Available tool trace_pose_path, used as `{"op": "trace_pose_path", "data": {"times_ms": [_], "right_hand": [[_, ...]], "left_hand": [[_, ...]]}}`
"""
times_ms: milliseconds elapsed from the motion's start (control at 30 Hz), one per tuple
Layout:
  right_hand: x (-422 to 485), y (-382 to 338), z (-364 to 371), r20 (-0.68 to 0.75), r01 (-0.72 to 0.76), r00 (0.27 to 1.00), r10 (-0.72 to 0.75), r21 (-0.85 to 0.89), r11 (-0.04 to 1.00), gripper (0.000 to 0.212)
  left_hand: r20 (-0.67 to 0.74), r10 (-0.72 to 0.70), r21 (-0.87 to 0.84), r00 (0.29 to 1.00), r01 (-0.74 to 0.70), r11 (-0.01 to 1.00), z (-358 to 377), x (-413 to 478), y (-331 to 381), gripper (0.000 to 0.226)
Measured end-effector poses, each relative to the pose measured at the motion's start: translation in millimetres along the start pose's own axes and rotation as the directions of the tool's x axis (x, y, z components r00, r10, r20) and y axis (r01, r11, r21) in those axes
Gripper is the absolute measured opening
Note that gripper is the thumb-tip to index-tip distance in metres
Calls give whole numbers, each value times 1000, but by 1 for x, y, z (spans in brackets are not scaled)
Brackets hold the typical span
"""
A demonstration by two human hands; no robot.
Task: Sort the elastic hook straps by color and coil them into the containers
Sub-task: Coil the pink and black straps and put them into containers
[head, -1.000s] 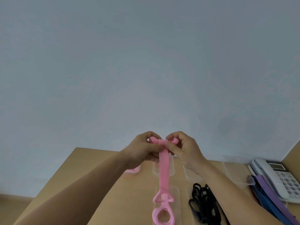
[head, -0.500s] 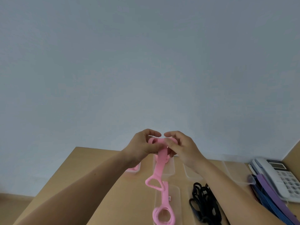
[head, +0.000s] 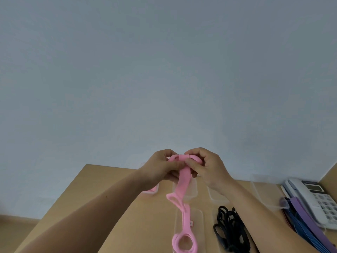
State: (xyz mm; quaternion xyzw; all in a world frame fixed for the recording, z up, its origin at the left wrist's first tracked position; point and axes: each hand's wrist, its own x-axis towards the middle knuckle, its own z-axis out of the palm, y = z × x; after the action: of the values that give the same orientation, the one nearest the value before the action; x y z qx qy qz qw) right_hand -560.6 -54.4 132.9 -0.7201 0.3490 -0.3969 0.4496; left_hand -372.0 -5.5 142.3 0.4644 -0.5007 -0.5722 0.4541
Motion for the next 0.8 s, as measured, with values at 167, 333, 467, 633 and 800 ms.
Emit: {"op": "trace_pose_path", "data": {"times_ms": [167, 333, 467, 633, 800], "right_hand": [[-3, 4, 3, 22, 12, 1000, -13, 44, 999, 21], [-7, 4, 2, 55, -56, 997, 49, 124, 991, 25], [-5, 2, -2, 31, -125, 992, 121, 209, 970, 23], [-2, 2, -2, 51, -197, 980, 191, 285, 938, 15], [-4, -1, -6, 31, -120, 993, 116, 201, 972, 13]], "left_hand": [[14, -16, -88, 1000, 17, 996, 1, -1, 2, 21], [-71, 49, -98, 996, -56, 994, 5, 0, -2, 34], [-105, 95, -95, 990, -105, 990, 6, 2, -6, 31], [-101, 155, -36, 983, -159, 987, 8, 1, -5, 38], [-48, 63, -44, 997, -66, 997, 5, 0, -4, 57]]}}
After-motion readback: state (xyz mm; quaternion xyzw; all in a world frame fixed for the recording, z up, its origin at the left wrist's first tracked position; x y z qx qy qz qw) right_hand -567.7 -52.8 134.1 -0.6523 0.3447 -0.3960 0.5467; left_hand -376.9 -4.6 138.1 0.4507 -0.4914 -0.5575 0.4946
